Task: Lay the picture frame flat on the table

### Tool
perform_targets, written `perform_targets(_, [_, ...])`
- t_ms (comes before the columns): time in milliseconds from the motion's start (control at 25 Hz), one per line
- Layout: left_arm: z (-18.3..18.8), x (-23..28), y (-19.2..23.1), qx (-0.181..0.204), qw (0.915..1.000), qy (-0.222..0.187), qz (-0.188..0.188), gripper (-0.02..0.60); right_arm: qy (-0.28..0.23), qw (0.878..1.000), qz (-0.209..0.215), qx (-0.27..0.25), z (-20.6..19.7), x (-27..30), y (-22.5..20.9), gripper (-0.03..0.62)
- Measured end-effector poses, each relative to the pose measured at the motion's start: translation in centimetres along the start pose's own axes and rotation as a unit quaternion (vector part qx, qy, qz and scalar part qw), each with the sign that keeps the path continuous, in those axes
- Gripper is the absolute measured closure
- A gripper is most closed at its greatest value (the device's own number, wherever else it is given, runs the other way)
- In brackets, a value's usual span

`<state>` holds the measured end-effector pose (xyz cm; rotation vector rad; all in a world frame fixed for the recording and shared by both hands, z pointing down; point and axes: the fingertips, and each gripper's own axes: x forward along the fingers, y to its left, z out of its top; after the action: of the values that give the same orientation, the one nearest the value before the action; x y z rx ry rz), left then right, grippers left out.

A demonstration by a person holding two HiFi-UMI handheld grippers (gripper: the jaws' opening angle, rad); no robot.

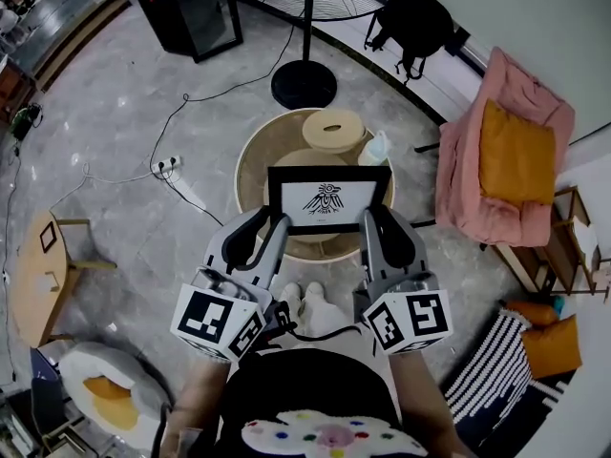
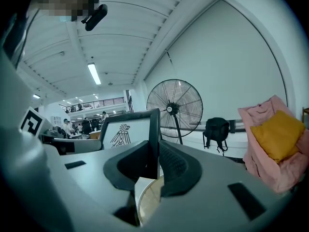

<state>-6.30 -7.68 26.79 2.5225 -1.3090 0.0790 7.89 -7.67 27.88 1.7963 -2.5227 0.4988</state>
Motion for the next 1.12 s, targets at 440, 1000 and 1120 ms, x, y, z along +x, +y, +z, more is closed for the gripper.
perform_targets(440, [-5.5,1.7,1.9,-0.016,0.9978,0.064,0.005,0.485,0.066,0.998,0.001,0.004,-5.8,1.7,-1.4,0.507])
perform_targets(1000, [-16.0,5.4,5.3,-0.051,0.9889,0.139,0.009,0.485,0.153,0.988,-0.009,0.016,-16.4,5.6,-5.2,0.507])
perform_targets(1120, [-18.7,6.0,6.5,-0.060,0.9860,0.155,0.010,0.483,0.170,0.985,-0.014,0.019,-19.0,6.6,-5.6,0.507])
